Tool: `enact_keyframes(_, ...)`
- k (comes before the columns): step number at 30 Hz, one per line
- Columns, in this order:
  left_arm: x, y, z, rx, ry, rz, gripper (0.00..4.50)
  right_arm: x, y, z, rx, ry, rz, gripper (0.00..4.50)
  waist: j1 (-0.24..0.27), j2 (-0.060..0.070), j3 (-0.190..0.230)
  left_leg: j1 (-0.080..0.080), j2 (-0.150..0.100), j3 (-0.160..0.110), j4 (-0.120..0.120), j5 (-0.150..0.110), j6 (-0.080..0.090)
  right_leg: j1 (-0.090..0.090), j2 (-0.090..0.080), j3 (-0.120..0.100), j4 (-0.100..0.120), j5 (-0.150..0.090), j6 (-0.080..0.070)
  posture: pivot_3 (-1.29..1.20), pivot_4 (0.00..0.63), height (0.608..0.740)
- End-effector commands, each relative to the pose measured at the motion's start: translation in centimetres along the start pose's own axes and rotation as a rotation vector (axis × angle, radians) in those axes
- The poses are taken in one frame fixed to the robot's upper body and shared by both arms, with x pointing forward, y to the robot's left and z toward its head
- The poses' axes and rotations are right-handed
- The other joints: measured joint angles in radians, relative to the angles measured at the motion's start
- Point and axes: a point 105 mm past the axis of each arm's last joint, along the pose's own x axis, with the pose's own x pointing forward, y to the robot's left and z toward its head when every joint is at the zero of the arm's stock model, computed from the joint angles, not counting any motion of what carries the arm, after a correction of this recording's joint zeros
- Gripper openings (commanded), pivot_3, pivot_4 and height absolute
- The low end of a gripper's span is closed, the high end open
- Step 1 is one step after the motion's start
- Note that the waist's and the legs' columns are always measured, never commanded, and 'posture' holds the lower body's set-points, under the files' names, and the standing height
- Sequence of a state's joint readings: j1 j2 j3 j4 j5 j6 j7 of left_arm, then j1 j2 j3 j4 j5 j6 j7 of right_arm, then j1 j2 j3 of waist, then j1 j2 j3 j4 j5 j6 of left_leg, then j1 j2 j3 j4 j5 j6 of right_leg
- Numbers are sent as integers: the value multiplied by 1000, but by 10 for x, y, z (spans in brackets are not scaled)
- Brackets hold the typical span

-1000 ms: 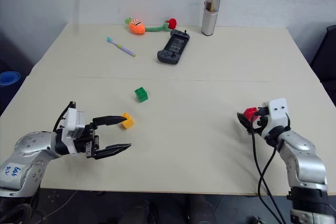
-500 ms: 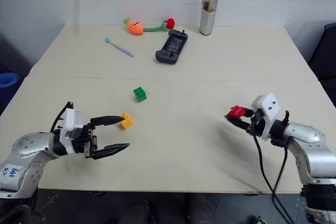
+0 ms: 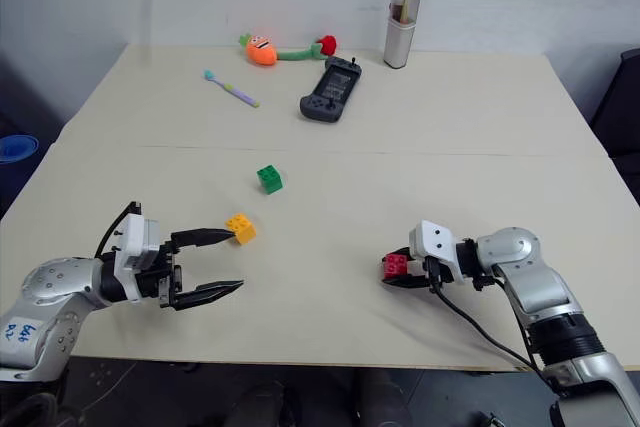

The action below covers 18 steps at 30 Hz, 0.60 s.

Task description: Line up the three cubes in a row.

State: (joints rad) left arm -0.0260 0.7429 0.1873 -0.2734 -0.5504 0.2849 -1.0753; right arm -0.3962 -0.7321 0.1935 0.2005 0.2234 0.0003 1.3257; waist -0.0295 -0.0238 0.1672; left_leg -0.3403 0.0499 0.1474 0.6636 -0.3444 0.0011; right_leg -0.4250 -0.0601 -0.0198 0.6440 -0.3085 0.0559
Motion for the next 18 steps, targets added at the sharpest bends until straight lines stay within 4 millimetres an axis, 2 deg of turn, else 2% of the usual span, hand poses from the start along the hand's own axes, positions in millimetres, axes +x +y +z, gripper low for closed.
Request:
enact_keyframes(1, -11, 4, 5, 45, 21, 24, 4500, -2, -1, 0, -27, -14, -5, 2498, -1, 0, 0, 0, 0, 0, 0, 0, 0, 0, 0, 0, 0, 0, 0, 0, 150, 740)
enact_keyframes(6, -31, 13, 1, 42, 53, 96, 4500, -17, 0, 24, -111, -92, -25, 4138, -2, 1, 0, 0, 1, 0, 0, 0, -1, -1, 0, 0, 1, -1, -1, 0, 150, 740)
enact_keyframes(7, -41, 15, -2, 26, 64, 130, 4500, -25, 2, 33, -123, -115, -43, 4408, -1, 1, 1, 0, 1, 0, -1, 0, -1, -1, 0, 0, 1, -1, -1, 0, 150, 740)
enact_keyframes(12, -96, 21, -22, -62, 128, 322, 4500, -52, 12, 67, -151, -251, -183, 4463, -2, 1, 1, -1, 1, -1, -1, -1, -1, -1, 0, -1, 0, -1, -1, 0, 150, 740)
enact_keyframes(14, -125, 27, -32, -118, 134, 460, 4500, -62, 16, 69, -124, -284, -258, 4463, -1, 1, 1, 0, 2, -1, -1, -1, -1, -1, 0, -1, 0, -1, -2, 0, 150, 740)
enact_keyframes(16, -161, 33, -51, -192, 156, 634, 4500, -78, 22, 72, -82, -452, -403, 4463, 1, 0, 0, 0, 2, -2, -2, -2, -1, -1, -1, -2, 0, -1, -2, 0, 150, 740)
enact_keyframes(18, -174, 32, -62, -234, 160, 685, 4500, -93, 21, 72, -50, -600, -552, 4463, 1, -1, -1, 1, 2, -2, -3, -3, -2, -1, -1, -3, 0, -2, -3, 0, 150, 740)
